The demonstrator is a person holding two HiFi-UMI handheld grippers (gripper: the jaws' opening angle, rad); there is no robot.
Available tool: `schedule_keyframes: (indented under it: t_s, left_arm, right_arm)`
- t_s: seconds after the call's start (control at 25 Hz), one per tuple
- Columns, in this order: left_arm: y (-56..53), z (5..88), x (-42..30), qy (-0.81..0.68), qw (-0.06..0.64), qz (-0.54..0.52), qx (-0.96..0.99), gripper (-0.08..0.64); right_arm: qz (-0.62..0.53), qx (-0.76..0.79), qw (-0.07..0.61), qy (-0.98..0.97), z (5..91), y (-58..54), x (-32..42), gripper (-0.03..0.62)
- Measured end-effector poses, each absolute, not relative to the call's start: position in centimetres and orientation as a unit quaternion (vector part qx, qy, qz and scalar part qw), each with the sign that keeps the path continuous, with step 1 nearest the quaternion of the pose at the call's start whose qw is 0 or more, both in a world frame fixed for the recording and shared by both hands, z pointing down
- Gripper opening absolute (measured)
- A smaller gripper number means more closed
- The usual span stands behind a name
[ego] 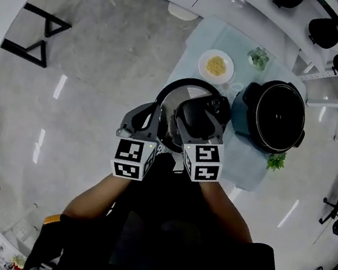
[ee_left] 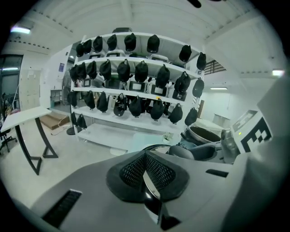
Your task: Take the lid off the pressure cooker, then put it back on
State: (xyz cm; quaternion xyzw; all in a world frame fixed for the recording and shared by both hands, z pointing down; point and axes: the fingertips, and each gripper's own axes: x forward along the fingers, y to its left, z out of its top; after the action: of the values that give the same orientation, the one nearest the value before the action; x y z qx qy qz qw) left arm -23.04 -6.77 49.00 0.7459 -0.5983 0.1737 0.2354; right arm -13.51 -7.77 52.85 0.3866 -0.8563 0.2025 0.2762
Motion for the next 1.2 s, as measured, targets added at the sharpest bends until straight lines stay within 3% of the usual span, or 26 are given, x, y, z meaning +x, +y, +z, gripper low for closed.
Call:
schedule_keyframes:
  t_s: [0.48, 1.2]
  left_arm:
    - [-8.9, 39.2, -18.4, -0.608, 0.177, 0.104, 0.767, 0.006]
    - [-12.6, 38.2, -1.5, -0.494, 0.145, 0.137, 0.846, 0.007]
  right_arm:
    - [0.142, 0.377, 0.231, -0.885, 42.6, -9.8, -8.8, 0.295]
    - [0.143, 0.479, 0.254, -0.828, 41.3, -14.4, 12.4, 0.295]
